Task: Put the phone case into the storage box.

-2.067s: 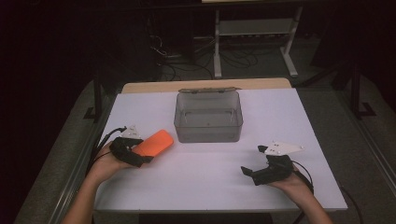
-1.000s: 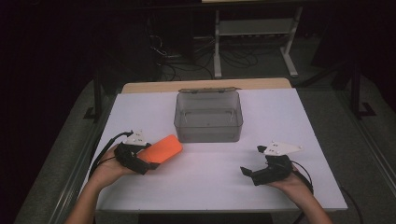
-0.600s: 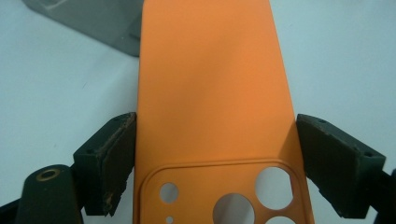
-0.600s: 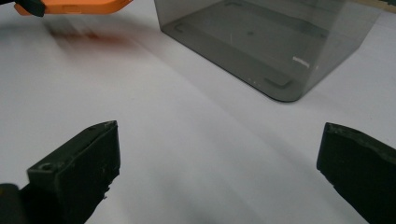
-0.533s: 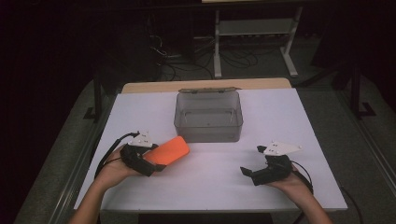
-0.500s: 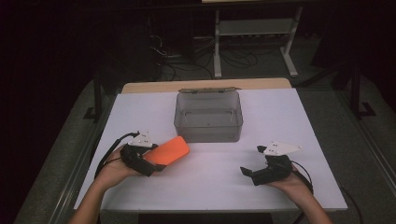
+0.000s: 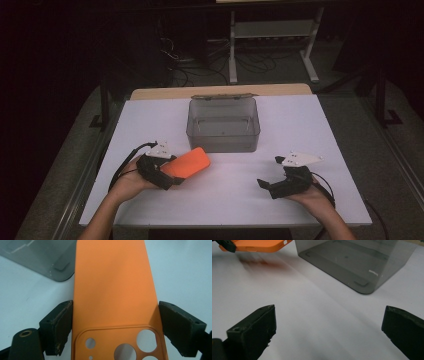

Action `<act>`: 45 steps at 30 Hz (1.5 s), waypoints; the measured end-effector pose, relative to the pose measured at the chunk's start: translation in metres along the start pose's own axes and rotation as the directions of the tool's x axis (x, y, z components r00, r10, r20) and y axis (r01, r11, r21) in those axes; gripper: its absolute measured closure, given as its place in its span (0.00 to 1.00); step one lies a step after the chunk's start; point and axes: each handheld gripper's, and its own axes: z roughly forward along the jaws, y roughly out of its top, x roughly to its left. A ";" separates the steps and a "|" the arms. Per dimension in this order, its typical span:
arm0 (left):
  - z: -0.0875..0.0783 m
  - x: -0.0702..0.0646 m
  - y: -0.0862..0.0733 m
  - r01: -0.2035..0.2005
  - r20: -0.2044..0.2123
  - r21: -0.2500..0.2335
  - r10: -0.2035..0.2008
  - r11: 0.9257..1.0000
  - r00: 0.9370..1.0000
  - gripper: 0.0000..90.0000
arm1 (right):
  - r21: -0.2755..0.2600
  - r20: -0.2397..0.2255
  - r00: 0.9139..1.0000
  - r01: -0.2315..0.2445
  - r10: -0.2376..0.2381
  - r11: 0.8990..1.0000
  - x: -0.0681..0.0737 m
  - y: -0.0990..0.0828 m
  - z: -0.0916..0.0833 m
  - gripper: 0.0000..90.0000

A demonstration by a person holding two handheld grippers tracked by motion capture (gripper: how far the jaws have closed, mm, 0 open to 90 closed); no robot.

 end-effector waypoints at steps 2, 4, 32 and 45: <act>0.002 -0.001 0.002 -0.001 0.001 -0.002 0.001 1.000 1.000 0.17 | 0.000 0.000 1.000 0.002 -0.002 1.000 0.000 0.000 0.000 0.00; 0.004 -0.002 0.004 -0.001 0.010 -0.003 0.001 1.000 1.000 0.17 | 0.001 0.000 1.000 0.003 -0.003 1.000 0.000 0.000 0.000 0.00; 0.034 -0.012 0.039 -0.053 0.059 0.012 0.052 0.999 0.997 0.17 | -0.005 0.001 1.000 0.004 -0.004 1.000 0.000 0.000 -0.001 0.00; 0.048 -0.012 0.055 -0.077 0.083 0.017 0.075 0.997 0.994 0.17 | -0.001 0.000 1.000 0.002 -0.002 1.000 0.000 0.000 0.000 0.00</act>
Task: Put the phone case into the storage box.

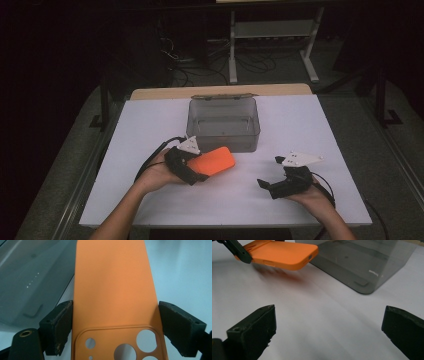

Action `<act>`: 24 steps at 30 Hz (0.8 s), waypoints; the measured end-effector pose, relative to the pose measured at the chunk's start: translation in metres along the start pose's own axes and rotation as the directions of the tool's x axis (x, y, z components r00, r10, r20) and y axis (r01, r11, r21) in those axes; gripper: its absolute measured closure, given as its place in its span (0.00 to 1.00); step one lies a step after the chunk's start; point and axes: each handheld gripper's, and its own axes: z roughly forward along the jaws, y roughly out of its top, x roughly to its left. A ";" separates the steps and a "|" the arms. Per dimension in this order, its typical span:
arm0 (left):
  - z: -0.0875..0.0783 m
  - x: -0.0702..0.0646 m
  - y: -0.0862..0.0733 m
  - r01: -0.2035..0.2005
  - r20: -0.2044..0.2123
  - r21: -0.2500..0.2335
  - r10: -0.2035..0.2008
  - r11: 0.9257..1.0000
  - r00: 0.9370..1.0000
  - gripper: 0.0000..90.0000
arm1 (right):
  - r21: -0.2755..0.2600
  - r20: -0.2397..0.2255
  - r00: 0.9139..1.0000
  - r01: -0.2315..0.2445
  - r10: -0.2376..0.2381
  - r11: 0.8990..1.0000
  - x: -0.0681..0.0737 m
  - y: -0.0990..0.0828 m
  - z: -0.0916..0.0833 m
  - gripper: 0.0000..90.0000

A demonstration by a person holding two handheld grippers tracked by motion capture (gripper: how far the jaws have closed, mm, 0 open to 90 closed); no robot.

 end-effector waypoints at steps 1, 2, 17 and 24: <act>0.001 0.001 0.002 -0.005 0.004 0.001 0.005 1.000 1.000 0.17 | -0.001 0.000 1.000 0.000 0.000 1.000 0.000 0.000 0.000 0.00; 0.001 0.001 0.002 -0.005 0.004 0.001 0.005 1.000 1.000 0.17 | -0.001 0.000 1.000 0.000 0.000 1.000 0.000 0.000 0.000 0.00; 0.008 0.002 0.013 -0.022 0.022 0.003 0.022 1.000 1.000 0.17 | 0.004 -0.006 1.000 0.002 -0.002 1.000 0.001 -0.001 0.000 0.00; 0.008 0.003 0.012 -0.017 0.024 0.000 0.017 1.000 1.000 0.17 | -0.001 0.004 1.000 -0.005 0.005 1.000 0.002 -0.001 0.000 0.00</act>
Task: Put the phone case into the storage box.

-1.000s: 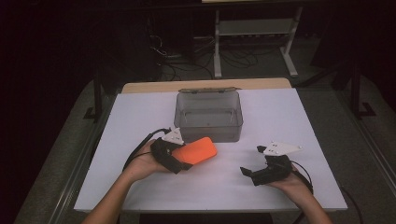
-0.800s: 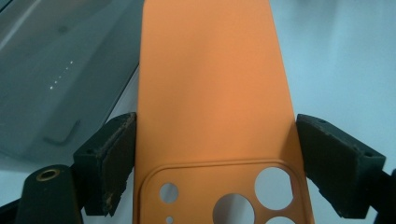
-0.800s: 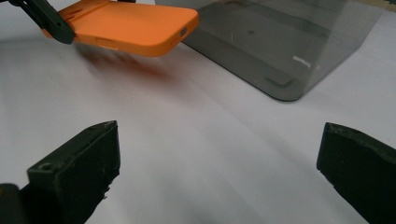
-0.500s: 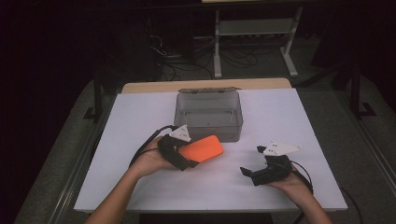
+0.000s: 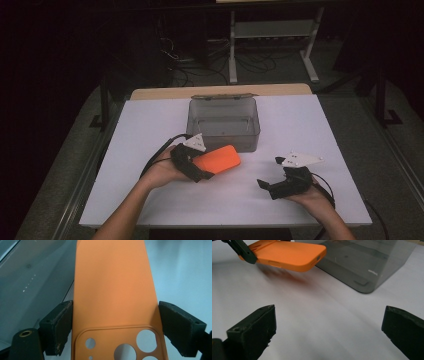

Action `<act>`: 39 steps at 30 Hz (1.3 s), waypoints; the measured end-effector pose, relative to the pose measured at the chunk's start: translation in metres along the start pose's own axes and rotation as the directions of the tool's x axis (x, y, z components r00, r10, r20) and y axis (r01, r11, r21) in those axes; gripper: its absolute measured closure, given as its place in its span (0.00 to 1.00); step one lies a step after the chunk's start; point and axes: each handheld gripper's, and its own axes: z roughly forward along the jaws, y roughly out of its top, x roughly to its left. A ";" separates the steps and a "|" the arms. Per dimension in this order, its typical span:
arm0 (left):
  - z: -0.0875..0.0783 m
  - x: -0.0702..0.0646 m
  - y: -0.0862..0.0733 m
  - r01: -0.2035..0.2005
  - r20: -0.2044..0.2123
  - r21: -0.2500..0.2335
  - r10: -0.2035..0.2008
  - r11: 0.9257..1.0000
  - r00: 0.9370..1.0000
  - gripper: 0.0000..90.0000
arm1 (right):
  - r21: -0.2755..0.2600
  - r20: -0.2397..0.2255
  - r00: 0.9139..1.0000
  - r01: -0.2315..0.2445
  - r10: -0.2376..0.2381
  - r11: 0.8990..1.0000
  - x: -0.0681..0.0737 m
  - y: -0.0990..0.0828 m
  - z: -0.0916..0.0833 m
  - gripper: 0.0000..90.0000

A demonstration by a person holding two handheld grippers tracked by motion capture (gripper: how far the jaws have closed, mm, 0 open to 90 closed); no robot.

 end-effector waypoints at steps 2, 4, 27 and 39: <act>0.000 0.000 0.000 -0.001 -0.001 0.002 0.001 1.000 1.000 0.17 | 0.000 0.000 1.000 -0.002 0.002 1.000 0.000 0.000 0.000 0.00; 0.000 0.000 0.000 0.000 0.002 0.005 0.000 1.000 1.000 0.17 | 0.005 -0.002 1.000 -0.003 0.003 1.000 0.001 0.001 0.001 0.00; 0.000 0.002 -0.001 0.006 0.003 0.009 -0.006 1.000 1.000 0.17 | 0.056 -0.030 1.000 0.004 -0.002 0.998 0.011 0.017 0.018 0.00; 0.000 0.001 0.000 0.005 0.004 0.013 -0.005 1.000 1.000 0.17 | 0.044 -0.026 1.000 0.013 -0.012 0.999 0.016 0.028 0.032 0.00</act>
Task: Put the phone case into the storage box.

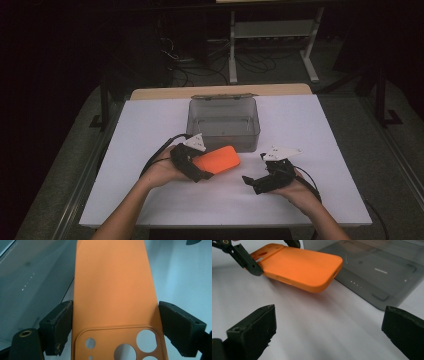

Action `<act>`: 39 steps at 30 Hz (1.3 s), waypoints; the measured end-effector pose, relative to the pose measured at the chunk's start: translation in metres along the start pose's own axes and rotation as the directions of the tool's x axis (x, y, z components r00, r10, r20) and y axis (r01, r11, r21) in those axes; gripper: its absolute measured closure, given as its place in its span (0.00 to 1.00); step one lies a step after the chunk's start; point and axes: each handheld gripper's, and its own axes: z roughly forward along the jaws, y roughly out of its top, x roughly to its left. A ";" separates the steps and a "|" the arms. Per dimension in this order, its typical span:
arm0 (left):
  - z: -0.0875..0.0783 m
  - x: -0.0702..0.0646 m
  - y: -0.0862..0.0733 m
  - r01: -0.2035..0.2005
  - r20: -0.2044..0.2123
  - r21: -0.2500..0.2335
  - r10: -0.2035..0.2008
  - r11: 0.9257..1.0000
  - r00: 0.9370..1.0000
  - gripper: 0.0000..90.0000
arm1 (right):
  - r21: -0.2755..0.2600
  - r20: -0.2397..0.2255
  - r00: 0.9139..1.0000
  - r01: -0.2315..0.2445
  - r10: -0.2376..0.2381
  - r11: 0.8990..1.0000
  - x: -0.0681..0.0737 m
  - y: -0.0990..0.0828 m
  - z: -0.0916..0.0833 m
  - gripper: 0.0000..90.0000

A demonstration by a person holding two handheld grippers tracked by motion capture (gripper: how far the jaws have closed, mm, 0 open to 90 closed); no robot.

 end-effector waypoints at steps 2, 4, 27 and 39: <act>0.000 0.000 0.000 0.001 -0.001 0.000 -0.001 1.000 1.000 0.17 | -0.005 -0.001 1.000 -0.005 0.005 1.000 0.000 0.002 0.002 0.00; 0.000 0.000 0.000 0.002 -0.002 0.000 -0.002 1.000 1.000 0.17 | -0.017 0.002 1.000 -0.014 0.014 1.000 0.000 0.004 0.005 0.00; -0.002 0.001 0.000 0.005 0.003 -0.008 -0.005 1.000 1.000 0.17 | -0.022 -0.010 1.000 -0.008 0.008 1.000 0.007 0.019 0.031 0.00; -0.002 0.001 0.000 0.003 0.003 -0.009 -0.003 1.000 1.000 0.17 | -0.005 -0.027 1.000 0.010 -0.011 1.000 0.012 0.017 0.045 0.00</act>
